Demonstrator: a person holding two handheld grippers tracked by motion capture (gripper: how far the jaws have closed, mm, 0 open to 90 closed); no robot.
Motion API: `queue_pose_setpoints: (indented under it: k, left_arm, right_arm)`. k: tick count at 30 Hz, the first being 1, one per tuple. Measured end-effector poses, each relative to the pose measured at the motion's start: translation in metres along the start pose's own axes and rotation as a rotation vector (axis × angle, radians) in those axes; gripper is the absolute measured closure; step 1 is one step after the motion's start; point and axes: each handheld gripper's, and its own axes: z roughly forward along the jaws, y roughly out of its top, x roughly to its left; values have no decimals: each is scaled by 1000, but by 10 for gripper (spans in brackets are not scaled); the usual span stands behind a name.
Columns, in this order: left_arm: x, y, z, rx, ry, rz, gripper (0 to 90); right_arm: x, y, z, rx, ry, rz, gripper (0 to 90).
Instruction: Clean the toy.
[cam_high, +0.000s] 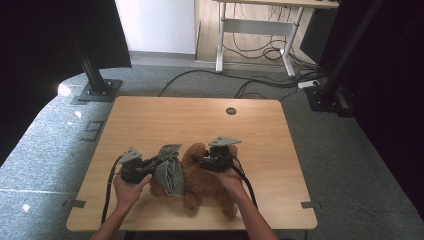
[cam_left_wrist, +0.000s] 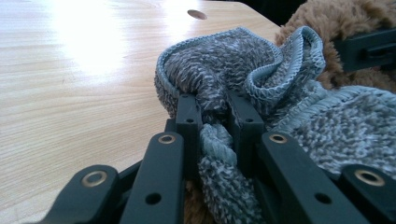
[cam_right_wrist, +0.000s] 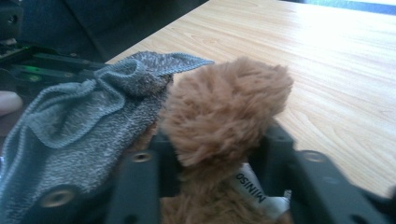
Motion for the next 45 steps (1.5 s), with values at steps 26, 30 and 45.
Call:
queue_pose_setpoints:
  k: [26, 30, 45]
  left_arm:
    - [-58, 3, 34, 154, -314, -30, 763]
    - [-59, 4, 46, 173, -290, -2, 764]
    - [-53, -8, 42, 176, -262, 8, 765]
  right_arm:
    - [-11, 3, -1, -130, -30, -12, 741]
    - [-7, 8, 0, -156, -16, -60, 751]
    - [-6, -16, -20, -207, 42, -102, 760]
